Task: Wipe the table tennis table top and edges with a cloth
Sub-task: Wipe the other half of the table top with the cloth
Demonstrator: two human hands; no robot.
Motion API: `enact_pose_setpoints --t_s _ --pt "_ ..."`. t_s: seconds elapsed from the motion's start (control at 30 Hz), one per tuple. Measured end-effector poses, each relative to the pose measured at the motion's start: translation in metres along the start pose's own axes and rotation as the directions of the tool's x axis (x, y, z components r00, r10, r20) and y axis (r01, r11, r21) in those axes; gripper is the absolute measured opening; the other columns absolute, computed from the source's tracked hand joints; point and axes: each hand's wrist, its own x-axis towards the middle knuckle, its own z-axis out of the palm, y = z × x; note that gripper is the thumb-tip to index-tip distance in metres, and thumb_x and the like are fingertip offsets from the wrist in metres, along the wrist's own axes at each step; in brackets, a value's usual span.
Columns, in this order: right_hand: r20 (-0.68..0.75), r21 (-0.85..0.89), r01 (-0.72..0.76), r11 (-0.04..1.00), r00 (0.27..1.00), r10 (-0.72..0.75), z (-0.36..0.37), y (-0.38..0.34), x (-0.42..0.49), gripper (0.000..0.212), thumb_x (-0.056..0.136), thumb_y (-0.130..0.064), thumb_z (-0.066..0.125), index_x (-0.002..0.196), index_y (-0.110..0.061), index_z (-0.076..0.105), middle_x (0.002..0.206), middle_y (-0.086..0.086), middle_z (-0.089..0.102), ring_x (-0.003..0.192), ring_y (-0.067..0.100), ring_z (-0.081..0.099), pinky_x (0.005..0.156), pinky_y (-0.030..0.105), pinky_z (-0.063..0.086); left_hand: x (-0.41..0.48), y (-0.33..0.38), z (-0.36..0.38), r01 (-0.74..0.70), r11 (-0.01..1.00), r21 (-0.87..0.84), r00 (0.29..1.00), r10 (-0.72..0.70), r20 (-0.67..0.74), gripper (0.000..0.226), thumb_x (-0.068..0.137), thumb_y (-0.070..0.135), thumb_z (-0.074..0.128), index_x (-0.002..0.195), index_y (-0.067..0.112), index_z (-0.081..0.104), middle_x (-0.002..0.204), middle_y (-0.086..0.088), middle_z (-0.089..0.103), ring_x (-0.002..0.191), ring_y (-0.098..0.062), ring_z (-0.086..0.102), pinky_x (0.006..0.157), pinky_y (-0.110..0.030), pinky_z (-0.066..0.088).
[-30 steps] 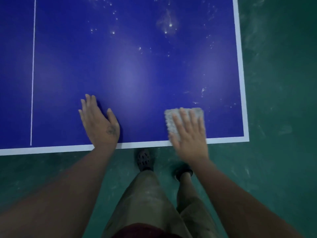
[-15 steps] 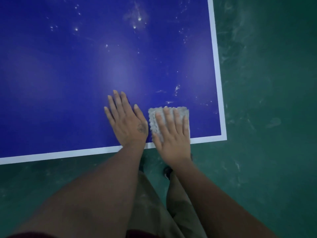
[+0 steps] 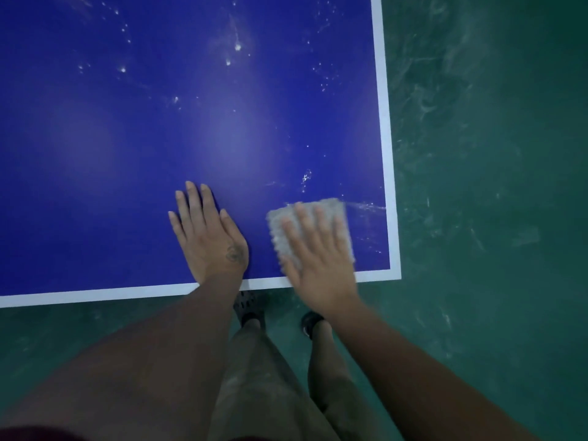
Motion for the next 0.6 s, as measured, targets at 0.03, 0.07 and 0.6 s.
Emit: enact_pose_setpoints --t_s 0.03,0.07,0.6 --pt "-0.010 0.020 0.096 0.995 0.995 -0.096 0.001 -0.002 0.005 0.066 0.113 -0.049 0.033 0.171 -0.022 0.018 0.179 0.009 0.007 0.166 0.035 0.004 0.131 0.062 0.011 0.000 0.000 0.000 -0.002 1.000 -0.009 1.000 0.002 -0.005 0.059 0.114 0.030 0.026 0.170 0.009 0.029 0.180 -0.008 0.020 0.168 -0.028 0.011 0.136 -0.052 0.008" --pt "-0.024 0.030 0.167 0.985 0.986 -0.166 0.000 0.007 0.009 0.065 0.113 -0.048 0.037 0.171 -0.022 0.022 0.179 0.009 0.012 0.165 0.035 0.007 0.131 0.062 0.013 0.000 0.000 0.000 -0.005 1.000 -0.015 1.000 0.004 -0.006 0.059 0.114 0.030 0.027 0.170 0.009 0.029 0.180 -0.008 0.020 0.168 -0.028 0.011 0.136 -0.052 0.008" --pt "0.006 0.036 0.171 0.985 0.985 -0.171 -0.007 0.063 -0.033 0.067 0.111 -0.048 0.045 0.170 -0.023 0.024 0.179 0.006 0.012 0.166 0.033 0.008 0.131 0.061 0.017 0.000 0.000 0.000 0.011 0.999 -0.031 1.000 -0.011 -0.023 0.056 0.114 0.025 0.036 0.168 0.008 0.033 0.180 -0.006 0.021 0.168 -0.025 0.012 0.136 -0.051 0.009"
